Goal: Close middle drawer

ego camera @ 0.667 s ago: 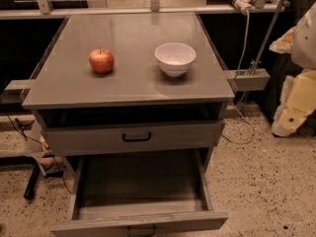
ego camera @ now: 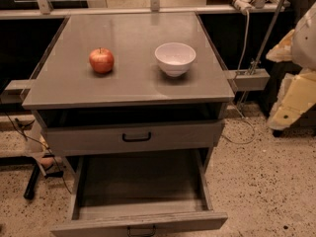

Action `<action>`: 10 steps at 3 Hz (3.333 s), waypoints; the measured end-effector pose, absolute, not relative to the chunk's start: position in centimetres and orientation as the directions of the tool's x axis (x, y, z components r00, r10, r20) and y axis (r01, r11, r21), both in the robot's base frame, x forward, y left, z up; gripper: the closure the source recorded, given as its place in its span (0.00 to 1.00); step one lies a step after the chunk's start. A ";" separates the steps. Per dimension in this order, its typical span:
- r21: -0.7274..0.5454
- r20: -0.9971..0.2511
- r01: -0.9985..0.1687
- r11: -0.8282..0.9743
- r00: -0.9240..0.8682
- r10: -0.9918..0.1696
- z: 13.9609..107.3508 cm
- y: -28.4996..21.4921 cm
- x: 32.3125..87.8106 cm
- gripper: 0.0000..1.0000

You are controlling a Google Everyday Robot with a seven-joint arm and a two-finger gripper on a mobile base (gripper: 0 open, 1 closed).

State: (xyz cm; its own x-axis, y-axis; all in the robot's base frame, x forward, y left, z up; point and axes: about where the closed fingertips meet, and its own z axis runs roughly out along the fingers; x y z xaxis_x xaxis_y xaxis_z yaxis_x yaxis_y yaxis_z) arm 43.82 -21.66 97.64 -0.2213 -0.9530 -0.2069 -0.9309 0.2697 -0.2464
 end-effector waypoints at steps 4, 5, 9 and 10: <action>-0.251 -0.207 -0.930 0.269 -0.220 -0.953 97.7 -21.6 43.9 1.00; -0.236 -0.194 -0.922 0.308 -0.265 -0.944 96.2 -22.4 42.1 1.00; 0.022 -0.078 -0.919 0.394 -0.395 -0.916 82.2 -23.6 32.0 1.00; 0.063 -0.116 -0.911 0.407 -0.411 -0.904 78.5 -22.2 30.5 1.00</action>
Offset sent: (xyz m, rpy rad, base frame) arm 0.0000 0.0000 0.0000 0.0000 0.0000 0.0000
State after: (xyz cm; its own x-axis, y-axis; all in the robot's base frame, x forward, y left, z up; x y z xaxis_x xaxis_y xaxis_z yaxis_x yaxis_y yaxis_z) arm 30.47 -22.22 78.52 -0.4114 -0.9041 -0.1158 -0.9114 0.4066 0.0635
